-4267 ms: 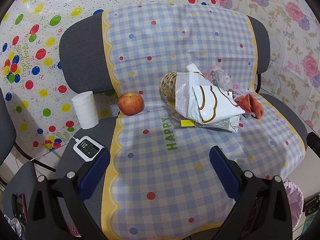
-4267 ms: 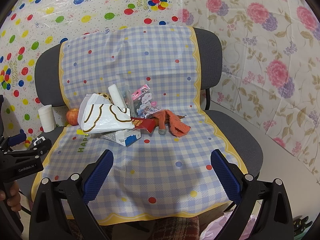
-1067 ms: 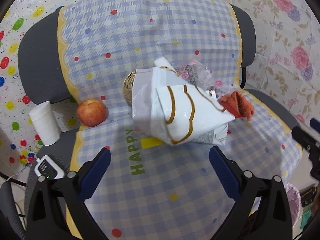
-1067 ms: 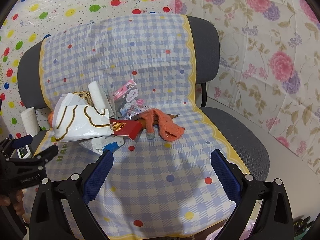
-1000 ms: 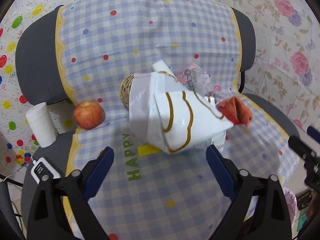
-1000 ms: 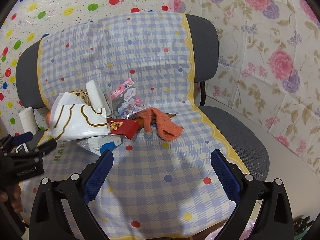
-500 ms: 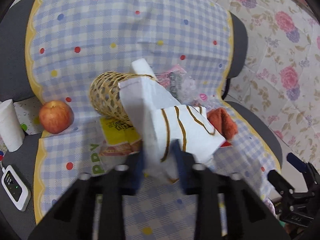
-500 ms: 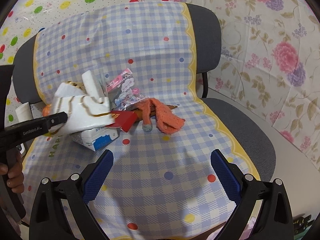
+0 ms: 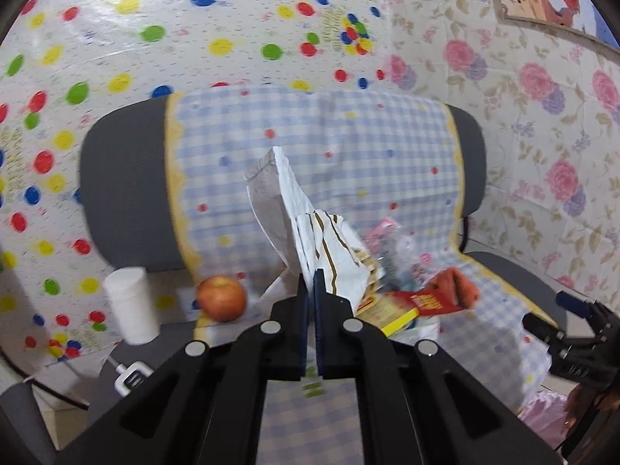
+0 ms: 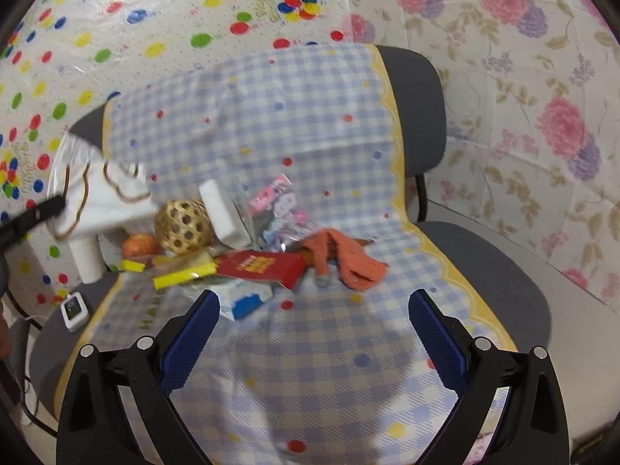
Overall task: Collect trash
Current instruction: 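Grasp the woven bamboo ball with the right gripper while the left gripper holds the bag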
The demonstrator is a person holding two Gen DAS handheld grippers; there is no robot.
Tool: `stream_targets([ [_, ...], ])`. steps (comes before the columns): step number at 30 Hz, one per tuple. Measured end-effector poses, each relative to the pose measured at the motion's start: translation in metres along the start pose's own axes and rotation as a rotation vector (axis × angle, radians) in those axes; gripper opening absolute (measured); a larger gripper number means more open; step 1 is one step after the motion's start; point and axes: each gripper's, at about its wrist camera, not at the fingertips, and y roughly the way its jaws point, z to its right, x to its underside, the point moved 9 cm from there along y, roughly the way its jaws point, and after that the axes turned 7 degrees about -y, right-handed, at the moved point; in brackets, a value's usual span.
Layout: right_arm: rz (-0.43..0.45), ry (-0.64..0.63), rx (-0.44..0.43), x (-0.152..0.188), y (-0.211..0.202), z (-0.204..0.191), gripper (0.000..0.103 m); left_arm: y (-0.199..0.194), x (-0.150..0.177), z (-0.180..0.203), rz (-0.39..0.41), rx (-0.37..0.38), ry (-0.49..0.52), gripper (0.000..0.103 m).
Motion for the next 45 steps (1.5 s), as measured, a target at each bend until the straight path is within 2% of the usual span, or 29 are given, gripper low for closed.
stream_targets([
  [6,-0.014,-0.099,-0.007,-0.003,0.01,-0.034,0.097,0.002,0.018,-0.052,-0.017,-0.11,-0.074,0.001],
  [11,-0.019,-0.147,-0.095,-0.023,0.029,-0.066,0.091,0.007,0.011,-0.069,-0.001,-0.125,-0.084,0.001],
  [14,0.0,-0.197,-0.143,-0.039,0.042,-0.092,0.073,0.017,0.01,-0.07,-0.005,-0.121,-0.083,0.001],
  [16,0.013,-0.226,-0.18,-0.048,0.053,-0.11,0.074,0.026,0.01,-0.07,-0.009,-0.12,-0.083,0.001],
  [18,0.007,-0.249,-0.211,-0.053,0.069,-0.125,0.08,0.035,0.01,-0.071,-0.014,-0.118,-0.086,0.001],
  [23,-0.059,-0.25,-0.228,-0.054,0.115,-0.143,0.087,0.061,0.01,-0.076,-0.036,-0.12,-0.092,0.001],
  [33,-0.129,-0.233,-0.218,-0.056,0.167,-0.159,0.088,0.087,0.011,-0.077,-0.056,-0.105,-0.097,0.001],
  [35,-0.136,-0.221,-0.223,-0.056,0.169,-0.159,0.085,0.089,0.013,-0.076,-0.065,-0.103,-0.096,0.001],
  [36,-0.13,-0.218,-0.233,-0.056,0.168,-0.161,0.07,0.09,0.015,-0.076,-0.069,-0.103,-0.093,0.001],
  [41,-0.062,-0.181,-0.262,-0.066,0.149,-0.163,0.068,0.09,0.018,-0.08,-0.092,-0.096,-0.102,0.001],
  [45,0.022,-0.169,-0.305,-0.085,0.115,-0.167,0.068,0.072,0.004,-0.082,-0.047,-0.114,-0.086,0.001],
])
